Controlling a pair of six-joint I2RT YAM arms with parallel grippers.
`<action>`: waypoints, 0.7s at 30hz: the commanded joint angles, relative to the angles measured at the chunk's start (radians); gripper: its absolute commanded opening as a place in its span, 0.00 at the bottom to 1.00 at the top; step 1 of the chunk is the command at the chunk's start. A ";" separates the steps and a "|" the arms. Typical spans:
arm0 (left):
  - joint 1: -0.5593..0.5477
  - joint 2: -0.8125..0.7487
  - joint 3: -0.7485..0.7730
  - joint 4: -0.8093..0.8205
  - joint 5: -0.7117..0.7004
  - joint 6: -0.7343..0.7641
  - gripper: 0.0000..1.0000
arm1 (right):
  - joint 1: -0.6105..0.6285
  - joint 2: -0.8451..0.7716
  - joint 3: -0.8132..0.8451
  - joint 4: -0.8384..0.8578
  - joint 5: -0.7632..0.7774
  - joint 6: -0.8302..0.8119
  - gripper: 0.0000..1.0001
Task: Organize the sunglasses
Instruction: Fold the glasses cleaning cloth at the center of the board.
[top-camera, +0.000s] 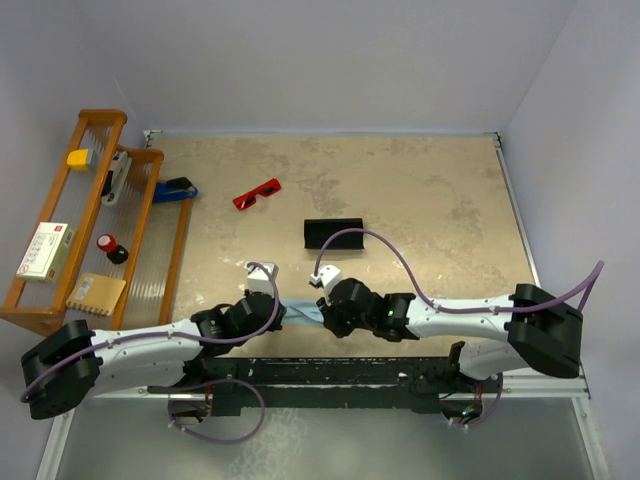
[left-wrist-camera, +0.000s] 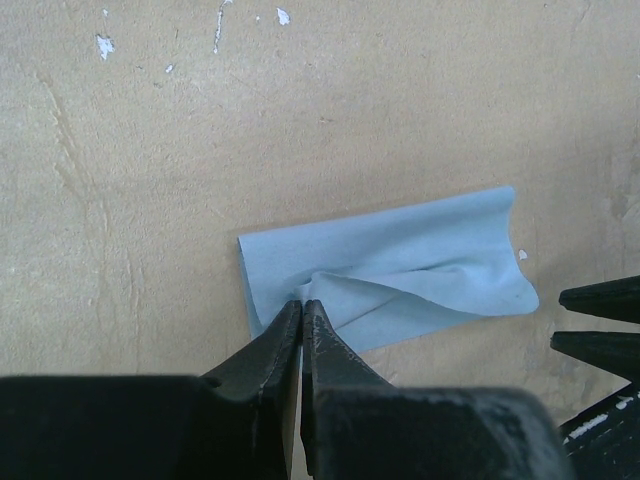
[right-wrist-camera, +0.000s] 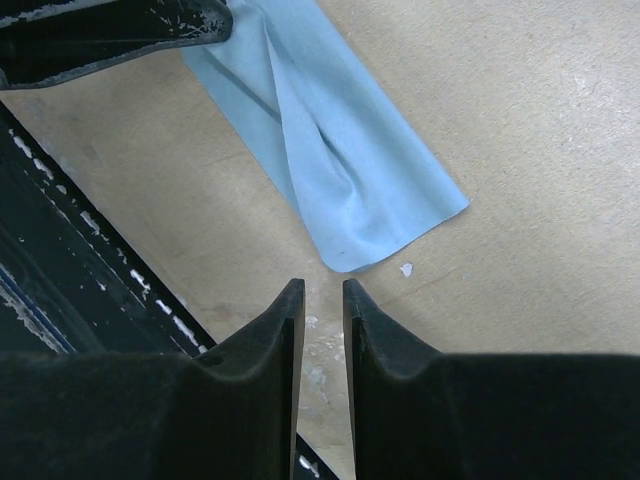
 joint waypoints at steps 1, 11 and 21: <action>-0.010 0.000 0.028 0.016 -0.023 -0.014 0.00 | 0.005 -0.025 0.006 0.011 0.042 0.012 0.23; -0.019 0.007 0.033 0.020 -0.027 -0.018 0.00 | 0.005 0.016 0.035 0.040 0.083 0.019 0.08; -0.026 0.022 0.043 0.018 -0.035 -0.014 0.00 | 0.006 0.099 0.078 0.080 0.066 0.018 0.08</action>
